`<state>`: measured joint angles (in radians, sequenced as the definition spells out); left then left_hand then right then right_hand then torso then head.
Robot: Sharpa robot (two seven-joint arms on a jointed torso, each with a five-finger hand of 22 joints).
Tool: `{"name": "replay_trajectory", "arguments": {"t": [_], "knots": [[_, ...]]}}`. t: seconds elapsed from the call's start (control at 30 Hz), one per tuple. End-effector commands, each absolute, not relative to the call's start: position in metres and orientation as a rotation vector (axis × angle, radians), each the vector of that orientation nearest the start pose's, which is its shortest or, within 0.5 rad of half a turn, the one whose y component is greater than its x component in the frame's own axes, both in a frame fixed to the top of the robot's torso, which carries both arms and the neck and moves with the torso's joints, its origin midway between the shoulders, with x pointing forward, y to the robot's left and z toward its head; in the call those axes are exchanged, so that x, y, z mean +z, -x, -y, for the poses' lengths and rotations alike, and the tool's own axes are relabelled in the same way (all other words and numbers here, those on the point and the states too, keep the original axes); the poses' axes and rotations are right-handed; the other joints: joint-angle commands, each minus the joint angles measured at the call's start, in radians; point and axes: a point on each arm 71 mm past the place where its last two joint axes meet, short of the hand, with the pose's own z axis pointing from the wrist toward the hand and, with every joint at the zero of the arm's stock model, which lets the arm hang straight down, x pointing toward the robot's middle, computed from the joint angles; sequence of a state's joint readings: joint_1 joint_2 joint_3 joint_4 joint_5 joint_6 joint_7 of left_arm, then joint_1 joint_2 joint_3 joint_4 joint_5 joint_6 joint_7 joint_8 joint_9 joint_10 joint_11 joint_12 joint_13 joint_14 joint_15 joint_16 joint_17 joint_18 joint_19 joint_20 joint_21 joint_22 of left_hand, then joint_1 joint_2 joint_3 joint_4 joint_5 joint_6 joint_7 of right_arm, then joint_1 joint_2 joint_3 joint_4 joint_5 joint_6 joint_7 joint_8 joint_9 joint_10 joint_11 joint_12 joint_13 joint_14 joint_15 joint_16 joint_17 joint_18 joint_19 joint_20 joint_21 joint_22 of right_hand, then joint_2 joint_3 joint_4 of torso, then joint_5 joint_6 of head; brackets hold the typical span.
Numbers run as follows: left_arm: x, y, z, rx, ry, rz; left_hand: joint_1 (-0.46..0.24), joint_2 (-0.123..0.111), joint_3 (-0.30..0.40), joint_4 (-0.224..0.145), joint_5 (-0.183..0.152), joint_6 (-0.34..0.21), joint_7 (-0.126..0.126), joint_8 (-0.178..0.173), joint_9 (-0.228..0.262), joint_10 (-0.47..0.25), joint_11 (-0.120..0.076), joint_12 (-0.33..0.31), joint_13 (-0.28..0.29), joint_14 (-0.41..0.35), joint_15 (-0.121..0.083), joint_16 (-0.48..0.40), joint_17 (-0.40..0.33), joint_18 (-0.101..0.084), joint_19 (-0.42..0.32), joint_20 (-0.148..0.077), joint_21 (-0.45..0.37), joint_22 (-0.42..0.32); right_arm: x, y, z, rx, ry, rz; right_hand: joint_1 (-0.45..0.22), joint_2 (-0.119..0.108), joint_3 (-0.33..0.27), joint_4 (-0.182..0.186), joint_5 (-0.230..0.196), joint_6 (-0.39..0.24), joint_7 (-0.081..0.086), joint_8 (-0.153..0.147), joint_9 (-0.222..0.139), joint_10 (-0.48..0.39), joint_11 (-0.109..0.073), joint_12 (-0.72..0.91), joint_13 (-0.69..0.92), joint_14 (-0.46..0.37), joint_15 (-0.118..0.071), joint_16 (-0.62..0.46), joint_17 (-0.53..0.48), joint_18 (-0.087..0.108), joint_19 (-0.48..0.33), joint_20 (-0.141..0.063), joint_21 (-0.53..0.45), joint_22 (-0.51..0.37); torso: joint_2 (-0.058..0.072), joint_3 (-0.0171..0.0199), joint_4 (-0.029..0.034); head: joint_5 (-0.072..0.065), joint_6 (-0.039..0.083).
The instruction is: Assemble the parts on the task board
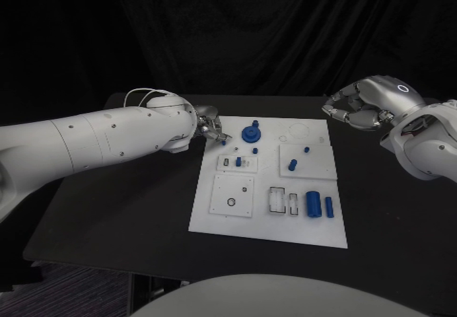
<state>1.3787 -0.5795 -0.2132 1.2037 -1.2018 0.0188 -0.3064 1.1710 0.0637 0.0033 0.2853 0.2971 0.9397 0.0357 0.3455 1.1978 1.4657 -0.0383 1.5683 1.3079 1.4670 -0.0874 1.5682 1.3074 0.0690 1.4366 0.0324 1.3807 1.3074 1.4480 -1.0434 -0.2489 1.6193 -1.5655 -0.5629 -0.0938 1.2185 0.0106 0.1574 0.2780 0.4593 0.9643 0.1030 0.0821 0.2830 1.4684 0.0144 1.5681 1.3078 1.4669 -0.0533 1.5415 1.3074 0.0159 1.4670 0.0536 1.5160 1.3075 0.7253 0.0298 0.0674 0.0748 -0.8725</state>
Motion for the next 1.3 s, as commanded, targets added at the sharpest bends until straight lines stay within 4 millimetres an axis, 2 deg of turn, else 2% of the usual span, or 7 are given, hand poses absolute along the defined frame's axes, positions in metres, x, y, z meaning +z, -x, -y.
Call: {"name": "replay_trajectory", "arguments": {"t": [0.03, 0.4, 0.7, 0.93, 1.13, 1.23, 1.3], "knots": [[-0.1957, -0.5484, -0.1711, -0.395, -0.068, -2.083, 0.011, 0.001, 0.003, -0.003, 0.007, -0.005, -0.001, -0.008, -0.002, 0.105, 0.005, 0.002, 0.263, 0.104, 0.009, 0.003, 0.263, -0.011, -0.005, 0.002, -0.004, 0.126, -0.1200, -0.4731, 0.2730, 0.464, 0.238, -1.367, 0.009, -0.003, 0.006, 0.000, 0.006, 0.008, 0.000, -0.007, -0.002, 0.102, 0.002, 0.003, 0.263, 0.086, 0.003, -0.006, 0.174, 0.002, 0.073, 0.007, -0.006, 0.239, -0.001, -0.0004, 0.0003, 0.001, 0.000], [-0.1971, -0.5487, -0.1720, -0.394, -0.067, -2.086, 0.023, 0.001, 0.012, -0.001, 0.056, -0.012, 0.004, -0.031, -0.018, 0.105, 0.008, 0.002, 0.263, 0.104, 0.012, 0.003, 0.263, -0.010, -0.007, 0.005, -0.008, 0.127, -0.1203, -0.4736, 0.2735, 0.461, 0.238, -1.371, 0.012, -0.001, 0.010, -0.001, 0.009, 0.009, 0.000, -0.007, -0.002, 0.102, 0.002, 0.003, 0.263, 0.086, 0.003, -0.006, 0.175, 0.002, 0.073, 0.006, -0.005, 0.240, -0.001, -0.0005, 0.0009, 0.001, 0.000], [-0.1985, -0.5485, -0.1720, -0.389, -0.071, -2.098, 0.024, 0.002, 0.013, 0.000, 0.058, -0.013, 0.005, -0.035, -0.022, 0.105, 0.009, 0.002, 0.263, 0.104, 0.013, 0.003, 0.263, -0.010, -0.007, 0.005, -0.008, 0.127, -0.1205, -0.4741, 0.2733, 0.460, 0.238, -1.373, 0.018, -0.003, 0.015, -0.006, 0.014, 0.009, -0.001, -0.007, -0.002, 0.102, 0.001, 0.003, 0.263, 0.086, 0.003, -0.006, 0.174, 0.002, 0.073, 0.006, -0.005, 0.240, 0.000, 0.0000, -0.0002, 0.005, 0.000], [-0.2001, -0.5481, -0.1723, -0.389, -0.075, -2.107, 0.036, 0.001, 0.023, -0.002, 0.088, -0.009, 0.006, -0.050, -0.034, 0.105, 0.011, 0.002, 0.263, 0.104, 0.015, 0.003, 0.263, -0.010, -0.009, 0.007, -0.012, 0.128, -0.1206, -0.4740, 0.2736, 0.458, 0.237, -1.375, 0.023, -0.004, 0.019, -0.009, 0.022, 0.010, -0.001, -0.008, -0.003, 0.102, 0.001, 0.003, 0.263, 0.086, 0.002, -0.006, 0.174, 0.002, 0.073, 0.005, -0.006, 0.239, 0.000, -0.0002, -0.0001, 0.005, 0.000], [-0.2008, -0.5481, -0.1722, -0.397, -0.077, -2.105, 0.056, -0.007, 0.047, -0.004, 0.169, -0.004, 0.006, -0.069, -0.046, 0.105, 0.011, 0.002, 0.263, 0.104, 0.016, 0.003, 0.263, -0.009, -0.012, 0.009, -0.017, 0.130, -0.1208, -0.4739, 0.2736, 0.457, 0.236, -1.377, 0.026, -0.005, 0.022, -0.011, 0.026, 0.010, -0.001, -0.008, -0.003, 0.102, 0.001, 0.003, 0.263, 0.086, 0.002, -0.007, 0.174, 0.002, 0.073, 0.005, -0.006, 0.239, 0.000, 0.0001, 0.0001, 0.004, 0.000], [-0.2009, -0.5481, -0.1720, -0.402, -0.079, -2.102, 0.070, -0.009, 0.070, -0.006, 0.192, -0.003, 0.005, -0.076, -0.050, 0.105, 0.011, 0.002, 0.263, 0.104, 0.016, 0.003, 0.263, -0.008, -0.012, 0.008, -0.018, 0.131, -0.1208, -0.4740, 0.2737, 0.456, 0.236, -1.378, 0.029, -0.006, 0.025, -0.014, 0.030, 0.011, -0.001, -0.008, -0.003, 0.102, 0.001, 0.003, 0.263, 0.085, 0.002, -0.007, 0.173, 0.002, 0.072, 0.005, -0.007, 0.239, 0.000, -0.0001, 0.0006, 0.005, 0.000], [-0.2009, -0.5480, -0.1718, -0.407, -0.080, -2.101, 0.074, -0.011, 0.079, -0.006, 0.190, -0.003, 0.005, -0.078, -0.051, 0.105, 0.010, 0.002, 0.263, 0.104, 0.015, 0.003, 0.263, -0.008, -0.013, 0.009, -0.019, 0.131, -0.1208, -0.4740, 0.2737, 0.456, 0.235, -1.379, 0.031, -0.006, 0.027, -0.015, 0.033, 0.011, -0.001, -0.008, -0.004, 0.102, 0.001, 0.003, 0.263, 0.085, 0.002, -0.007, 0.173, 0.002, 0.073, 0.005, -0.006, 0.239, 0.000, 0.0002, 0.0007, 0.006, 0.000]]}}
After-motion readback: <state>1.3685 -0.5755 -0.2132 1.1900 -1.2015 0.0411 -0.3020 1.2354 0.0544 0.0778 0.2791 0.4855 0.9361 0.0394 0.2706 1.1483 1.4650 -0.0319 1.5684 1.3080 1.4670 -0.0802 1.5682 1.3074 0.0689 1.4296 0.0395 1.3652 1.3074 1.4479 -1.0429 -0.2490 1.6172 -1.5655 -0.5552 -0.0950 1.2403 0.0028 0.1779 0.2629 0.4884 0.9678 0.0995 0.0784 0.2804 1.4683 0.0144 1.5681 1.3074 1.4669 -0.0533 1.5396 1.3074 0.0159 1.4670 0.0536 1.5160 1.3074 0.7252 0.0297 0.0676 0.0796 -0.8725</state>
